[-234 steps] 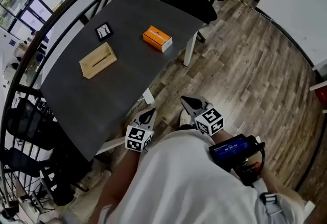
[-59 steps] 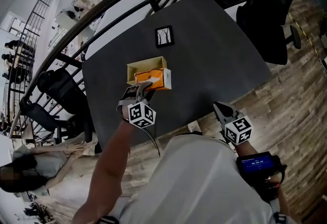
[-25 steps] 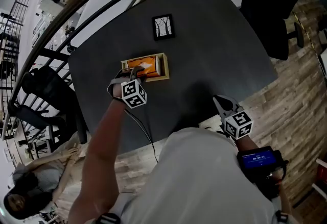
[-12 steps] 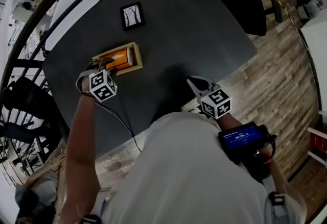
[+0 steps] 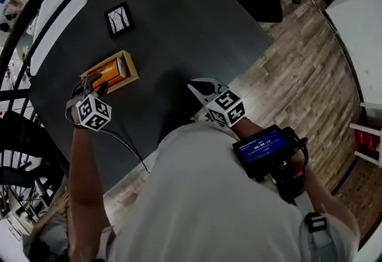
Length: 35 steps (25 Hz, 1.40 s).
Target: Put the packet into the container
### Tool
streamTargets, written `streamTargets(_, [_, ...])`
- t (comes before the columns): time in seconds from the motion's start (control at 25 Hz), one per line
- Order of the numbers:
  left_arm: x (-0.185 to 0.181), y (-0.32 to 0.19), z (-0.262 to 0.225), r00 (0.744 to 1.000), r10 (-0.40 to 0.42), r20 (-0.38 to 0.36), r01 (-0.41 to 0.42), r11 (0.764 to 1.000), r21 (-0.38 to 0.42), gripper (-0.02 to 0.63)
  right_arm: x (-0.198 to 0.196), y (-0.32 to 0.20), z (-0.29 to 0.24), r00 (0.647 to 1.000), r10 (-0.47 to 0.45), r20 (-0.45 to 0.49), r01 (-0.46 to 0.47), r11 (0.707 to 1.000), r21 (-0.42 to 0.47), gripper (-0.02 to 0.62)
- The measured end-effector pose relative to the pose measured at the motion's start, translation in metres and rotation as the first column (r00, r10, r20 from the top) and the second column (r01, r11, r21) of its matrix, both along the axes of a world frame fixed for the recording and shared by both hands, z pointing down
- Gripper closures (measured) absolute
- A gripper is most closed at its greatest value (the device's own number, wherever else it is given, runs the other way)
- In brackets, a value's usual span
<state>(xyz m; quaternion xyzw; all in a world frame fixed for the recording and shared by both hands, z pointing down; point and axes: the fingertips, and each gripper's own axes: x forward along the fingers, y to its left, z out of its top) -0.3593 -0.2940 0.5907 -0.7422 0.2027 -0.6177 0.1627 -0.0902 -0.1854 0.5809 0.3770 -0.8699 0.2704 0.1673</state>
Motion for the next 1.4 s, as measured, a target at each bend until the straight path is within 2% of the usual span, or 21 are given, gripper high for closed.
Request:
streamTargets(0.24, [0.001, 0.02, -0.002, 0.997, -0.066, -0.048, 0.066, 0.998, 0.003, 0.469, -0.007, 0.0, -0.006, 0.999, -0.04, 0.009, 0.04, 0.999, 0.031, 0.588])
streamTargets(0.36, [0.001, 0.038, -0.003, 0.99, -0.11, -0.086, 0.111, 0.994, 0.012, 0.504, -0.012, 0.002, -0.009, 0.997, -0.073, 0.014, 0.073, 0.996, 0.05, 0.588])
streamTargets(0.48, [0.007, 0.06, -0.008, 0.975, -0.168, -0.145, 0.172, 0.985, 0.017, 0.543, -0.015, 0.007, -0.013, 0.993, -0.114, 0.019, 0.113, 0.991, 0.065, 0.588])
streamTargets(0.6, [0.015, 0.081, -0.014, 0.946, -0.239, -0.217, 0.248, 0.969, 0.013, 0.568, -0.018, 0.007, -0.021, 0.987, -0.158, 0.028, 0.155, 0.984, 0.086, 0.588])
streamTargets(0.68, [0.018, 0.096, -0.013, 0.913, -0.303, -0.274, 0.316, 0.949, 0.002, 0.582, -0.023, 0.009, -0.024, 0.982, -0.184, 0.035, 0.18, 0.979, 0.1, 0.588])
streamTargets(0.8, [0.019, 0.121, -0.012, 0.848, -0.392, -0.356, 0.413, 0.911, -0.018, 0.592, -0.036, 0.016, -0.028, 0.972, -0.232, 0.042, 0.226, 0.967, 0.119, 0.588])
streamTargets(0.96, [0.05, 0.153, -0.028, 0.757, -0.475, -0.448, 0.517, 0.855, -0.032, 0.595, -0.029, 0.024, -0.04, 0.952, -0.3, 0.056, 0.29, 0.947, 0.141, 0.588])
streamTargets(1.2, [0.094, 0.198, -0.04, 0.609, -0.539, -0.582, 0.622, 0.78, -0.072, 0.597, -0.025, 0.045, -0.05, 0.921, -0.382, 0.072, 0.367, 0.916, 0.164, 0.588])
streamTargets(1.4, [0.116, 0.229, -0.04, 0.501, -0.559, -0.661, 0.676, 0.73, -0.105, 0.595, -0.025, 0.063, -0.051, 0.9, -0.429, 0.071, 0.414, 0.895, 0.167, 0.588])
